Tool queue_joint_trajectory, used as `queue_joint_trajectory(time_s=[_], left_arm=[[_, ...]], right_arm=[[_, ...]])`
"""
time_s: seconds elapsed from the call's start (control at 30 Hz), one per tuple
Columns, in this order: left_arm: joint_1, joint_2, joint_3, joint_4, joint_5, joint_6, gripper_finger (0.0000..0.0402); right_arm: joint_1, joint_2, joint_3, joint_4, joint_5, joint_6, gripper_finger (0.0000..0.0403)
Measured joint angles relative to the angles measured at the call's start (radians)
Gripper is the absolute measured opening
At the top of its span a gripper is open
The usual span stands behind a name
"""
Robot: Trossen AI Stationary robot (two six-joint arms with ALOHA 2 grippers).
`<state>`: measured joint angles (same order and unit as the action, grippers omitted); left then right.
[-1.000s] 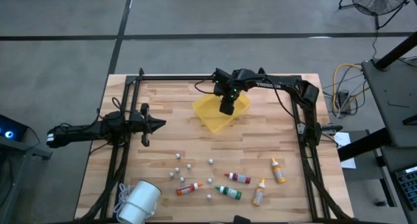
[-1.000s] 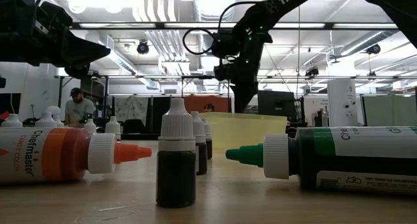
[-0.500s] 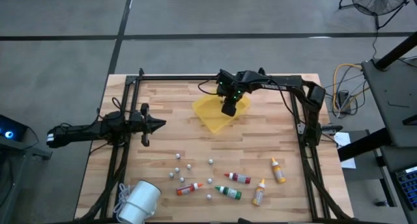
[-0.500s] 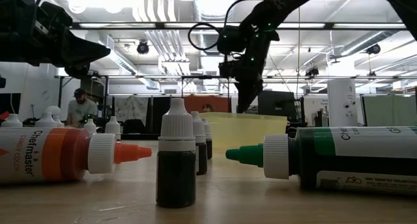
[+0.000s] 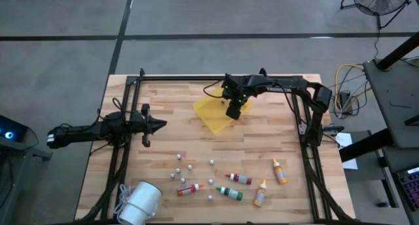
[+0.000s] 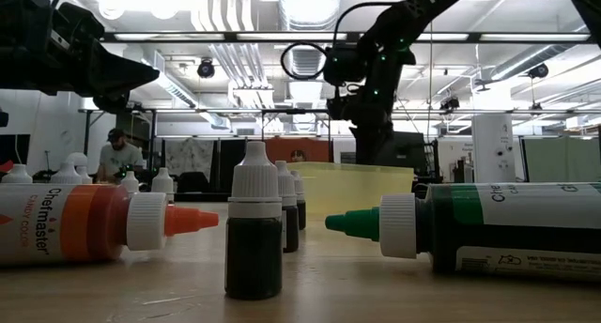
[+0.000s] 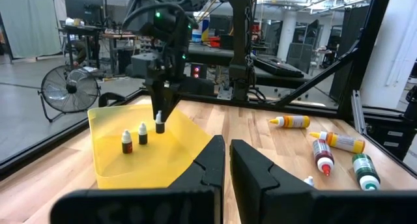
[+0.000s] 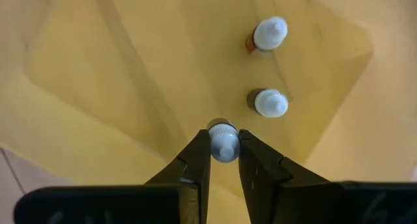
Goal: Pick & Place food coloring
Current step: Put the small black food coloring bottle into the yellow bin
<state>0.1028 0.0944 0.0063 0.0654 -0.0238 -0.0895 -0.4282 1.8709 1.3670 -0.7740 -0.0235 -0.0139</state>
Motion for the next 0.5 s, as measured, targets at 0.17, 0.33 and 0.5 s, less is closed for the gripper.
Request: queue_joint_trajectory(time_s=[0.17,0.33,0.5], left_arm=[[0.0,0.0,0.0,0.0,0.0,0.0,0.0],[0.0,0.0,0.0,0.0,0.0,0.0,0.0],[0.0,0.0,0.0,0.0,0.0,0.0,0.0]], right_arm=[[-0.005,-0.001,-0.03,0.034,0.0,0.044,0.0054],[-0.011,-0.011,-0.056,0.06,0.001,0.104,0.0054],[-0.019,-0.013,-0.064,0.053,0.058,0.127,0.0054]])
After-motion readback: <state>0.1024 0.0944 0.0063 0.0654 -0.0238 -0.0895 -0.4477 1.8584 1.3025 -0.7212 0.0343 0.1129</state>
